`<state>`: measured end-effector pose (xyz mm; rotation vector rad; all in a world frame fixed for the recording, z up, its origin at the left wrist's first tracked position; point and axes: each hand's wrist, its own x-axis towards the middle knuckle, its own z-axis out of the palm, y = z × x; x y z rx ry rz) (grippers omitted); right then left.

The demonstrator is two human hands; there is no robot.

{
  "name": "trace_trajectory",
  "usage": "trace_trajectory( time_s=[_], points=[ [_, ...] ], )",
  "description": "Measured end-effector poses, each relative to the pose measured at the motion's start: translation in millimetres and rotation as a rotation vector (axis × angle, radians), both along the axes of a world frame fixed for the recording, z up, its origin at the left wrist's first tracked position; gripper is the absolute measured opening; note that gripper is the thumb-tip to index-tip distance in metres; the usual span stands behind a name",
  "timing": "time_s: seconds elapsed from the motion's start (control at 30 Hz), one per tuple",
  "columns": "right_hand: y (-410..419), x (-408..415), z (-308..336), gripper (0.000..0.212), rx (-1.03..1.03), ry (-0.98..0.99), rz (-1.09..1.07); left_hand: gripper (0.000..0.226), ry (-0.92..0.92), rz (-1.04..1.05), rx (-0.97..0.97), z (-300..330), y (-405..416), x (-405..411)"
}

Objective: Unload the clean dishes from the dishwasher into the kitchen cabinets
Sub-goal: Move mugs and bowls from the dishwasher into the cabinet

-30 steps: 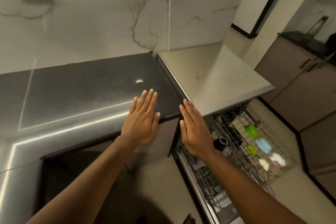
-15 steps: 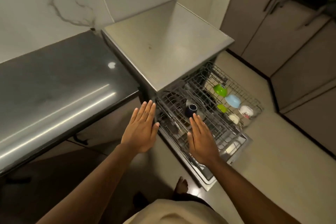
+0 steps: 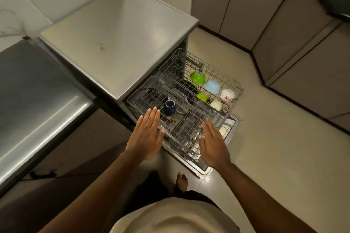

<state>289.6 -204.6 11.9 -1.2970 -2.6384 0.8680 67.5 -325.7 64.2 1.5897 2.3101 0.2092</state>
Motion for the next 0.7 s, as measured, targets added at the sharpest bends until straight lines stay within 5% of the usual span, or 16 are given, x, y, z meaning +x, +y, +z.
trace_trajectory(
  time_s=[0.7],
  points=[
    [104.1, -8.1, -63.2, 0.058, -0.123, -0.062, -0.403, 0.065, -0.131, -0.345, -0.274, -94.2, 197.0, -19.9]
  ],
)
